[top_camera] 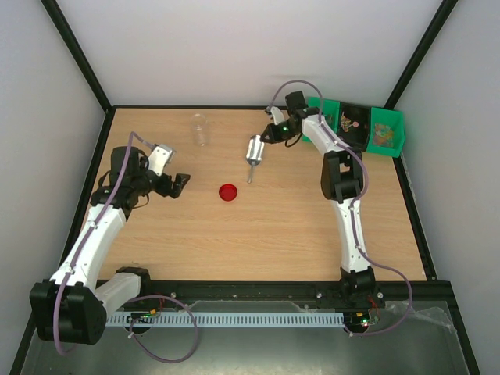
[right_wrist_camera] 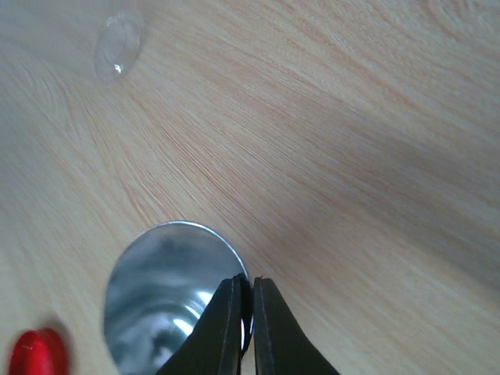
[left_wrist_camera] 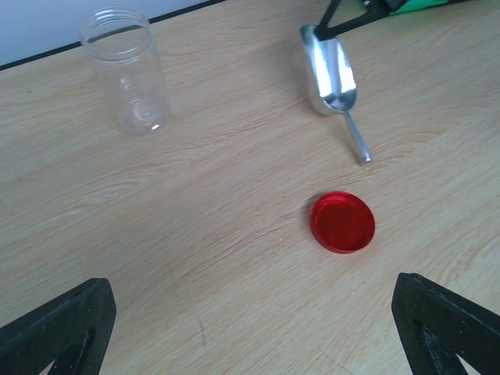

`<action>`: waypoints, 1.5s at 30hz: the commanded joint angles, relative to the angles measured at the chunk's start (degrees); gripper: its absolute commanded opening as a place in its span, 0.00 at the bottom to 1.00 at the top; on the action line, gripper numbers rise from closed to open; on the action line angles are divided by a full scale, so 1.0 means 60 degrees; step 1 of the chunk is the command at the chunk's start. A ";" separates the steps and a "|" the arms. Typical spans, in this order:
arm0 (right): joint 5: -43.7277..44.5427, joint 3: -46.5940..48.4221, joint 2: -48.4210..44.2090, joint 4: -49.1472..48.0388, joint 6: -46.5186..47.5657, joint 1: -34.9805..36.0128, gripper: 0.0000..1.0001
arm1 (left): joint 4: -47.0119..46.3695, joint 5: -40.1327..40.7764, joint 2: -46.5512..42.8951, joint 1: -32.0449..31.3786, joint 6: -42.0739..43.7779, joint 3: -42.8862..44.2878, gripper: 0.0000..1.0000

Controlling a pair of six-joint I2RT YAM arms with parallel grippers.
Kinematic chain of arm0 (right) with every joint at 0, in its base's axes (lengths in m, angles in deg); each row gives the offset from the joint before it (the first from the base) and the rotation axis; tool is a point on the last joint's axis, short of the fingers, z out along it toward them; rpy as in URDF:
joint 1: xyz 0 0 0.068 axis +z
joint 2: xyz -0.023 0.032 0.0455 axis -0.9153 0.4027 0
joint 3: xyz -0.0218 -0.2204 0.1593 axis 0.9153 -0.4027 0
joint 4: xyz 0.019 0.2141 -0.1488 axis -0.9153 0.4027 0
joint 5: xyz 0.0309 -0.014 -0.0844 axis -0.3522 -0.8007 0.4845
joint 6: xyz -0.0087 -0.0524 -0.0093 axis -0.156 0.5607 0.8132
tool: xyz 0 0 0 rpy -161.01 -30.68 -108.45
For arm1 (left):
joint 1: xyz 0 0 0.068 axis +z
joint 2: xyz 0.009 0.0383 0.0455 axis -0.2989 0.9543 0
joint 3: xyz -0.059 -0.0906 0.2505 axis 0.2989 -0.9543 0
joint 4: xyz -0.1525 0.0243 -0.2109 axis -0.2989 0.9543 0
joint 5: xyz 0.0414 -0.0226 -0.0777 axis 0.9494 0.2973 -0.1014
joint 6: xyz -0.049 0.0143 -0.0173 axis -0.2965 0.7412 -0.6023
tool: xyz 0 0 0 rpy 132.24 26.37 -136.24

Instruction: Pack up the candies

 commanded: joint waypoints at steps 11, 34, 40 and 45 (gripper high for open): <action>-0.0304 -0.4250 -0.4475 -0.3787 -0.6009 -0.0811 0.01 | 0.1144 0.0470 0.0625 -0.0249 -0.0047 0.2904 0.99; 0.0704 -0.9504 -0.8343 -0.5517 -1.2351 -0.0868 0.01 | -0.1115 0.0710 0.3672 -0.4606 0.0418 0.4432 0.92; 0.0315 -0.9878 -0.8441 -0.5529 -1.2663 -0.0855 0.01 | -0.1168 0.0760 0.4910 -0.4676 0.0811 0.4986 0.82; 0.0135 -1.0074 -0.8637 -0.5635 -1.2751 -0.0828 0.01 | -0.1170 0.0608 0.5514 -0.4680 0.1122 0.5168 0.67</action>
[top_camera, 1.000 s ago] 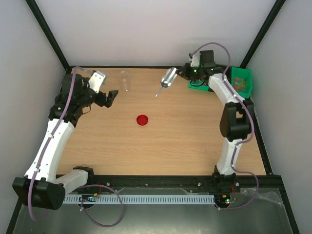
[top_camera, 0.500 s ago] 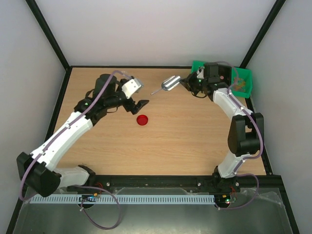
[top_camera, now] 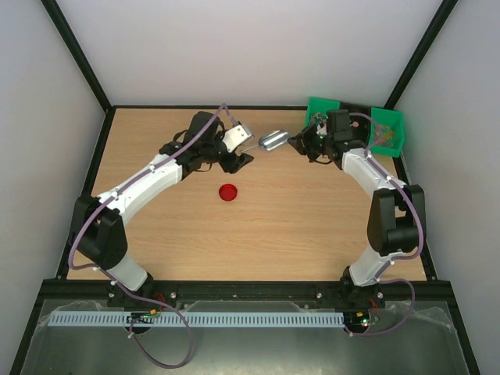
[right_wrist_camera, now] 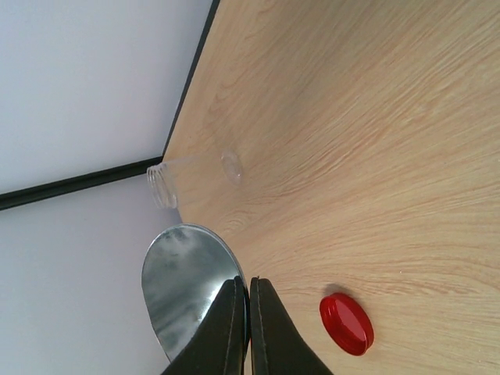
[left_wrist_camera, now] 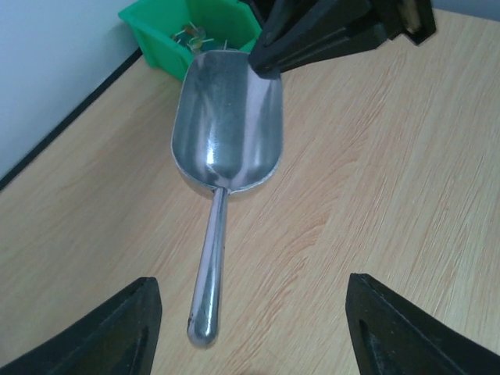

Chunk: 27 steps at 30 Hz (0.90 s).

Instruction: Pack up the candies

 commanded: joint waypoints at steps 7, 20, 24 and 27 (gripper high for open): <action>-0.0516 -0.0399 -0.0667 -0.0197 -0.0374 0.0152 0.01 | 0.0005 -0.0193 0.0930 -0.0137 0.0300 0.0813 0.44; -0.0610 -0.0563 -0.0740 -0.0299 -0.0449 0.0341 0.01 | -0.0081 0.0253 0.1269 -0.0291 0.0312 0.0922 0.26; -0.0625 -0.0564 -0.0769 -0.0277 -0.0432 0.0372 0.01 | -0.0080 0.0382 0.1363 -0.0309 0.0319 0.0980 0.22; -0.0624 -0.0585 -0.0766 -0.0251 -0.0415 0.0379 0.01 | -0.0066 0.0499 0.1386 -0.0324 0.0319 0.1014 0.16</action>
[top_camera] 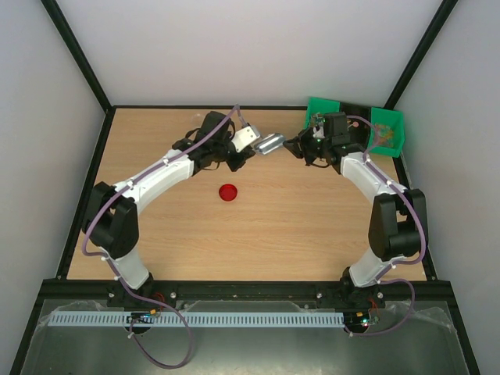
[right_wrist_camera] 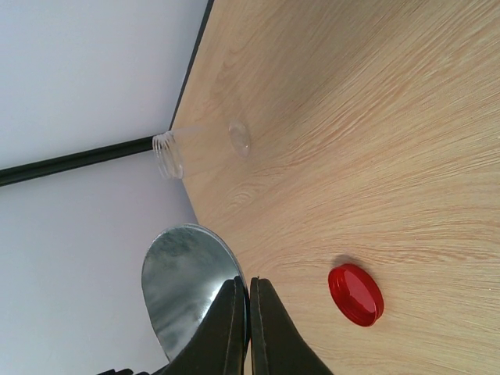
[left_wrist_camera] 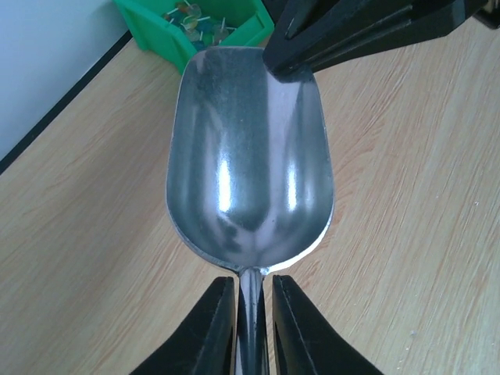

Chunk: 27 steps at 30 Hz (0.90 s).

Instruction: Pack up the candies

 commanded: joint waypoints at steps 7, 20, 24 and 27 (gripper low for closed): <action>-0.0266 -0.0075 -0.0344 -0.0106 -0.0081 0.0141 0.01 | -0.0095 0.0363 0.0085 -0.0077 -0.0023 0.0249 0.07; -0.1345 0.1314 0.0215 0.0379 0.3624 -0.1051 0.95 | 0.0113 -0.0020 -0.0938 0.0167 -0.0542 -0.0383 0.02; -0.1332 0.2756 0.0946 0.2620 0.7089 -0.1853 0.98 | 0.0182 -0.0150 -0.1387 0.0330 -0.0669 -0.0731 0.02; -0.0377 0.3717 0.1590 0.3993 0.9170 -0.2377 0.99 | 0.0151 -0.0216 -0.1691 0.0395 -0.0801 -0.0954 0.02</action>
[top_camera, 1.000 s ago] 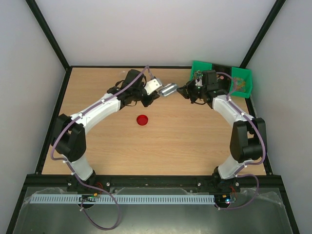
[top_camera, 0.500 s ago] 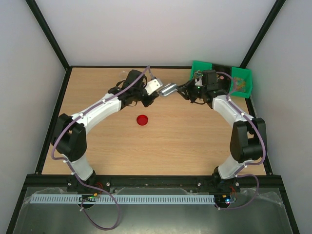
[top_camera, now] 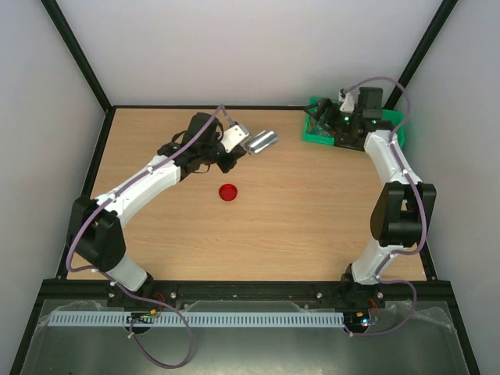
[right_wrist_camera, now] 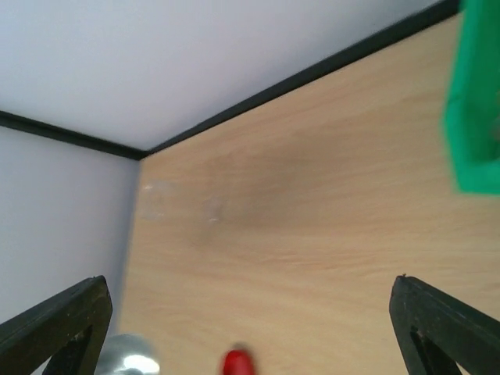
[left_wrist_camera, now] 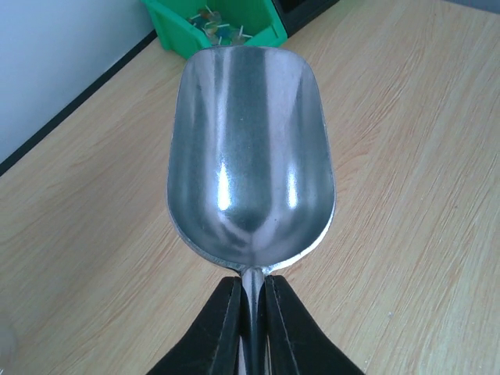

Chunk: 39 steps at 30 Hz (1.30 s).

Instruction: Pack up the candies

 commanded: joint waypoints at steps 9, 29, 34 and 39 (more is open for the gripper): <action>0.4189 0.2743 0.2543 0.3038 0.6907 -0.1269 0.99 | -0.0163 -0.0312 -0.1206 0.0285 -0.0234 -0.0746 0.02; 0.3970 0.6174 0.6263 0.4560 0.9548 -0.1562 0.99 | -0.0303 -0.0426 -0.1424 0.0410 -0.0205 -0.1069 0.02; 0.3635 0.6146 0.6511 0.4798 0.9593 -0.1584 0.99 | -0.0275 -0.0450 -0.1472 0.0410 -0.0244 -0.1096 0.02; 0.2761 0.5833 0.6518 0.5357 0.9528 -0.1584 0.99 | -0.0245 -0.0439 -0.1649 0.0425 -0.0231 -0.1220 0.02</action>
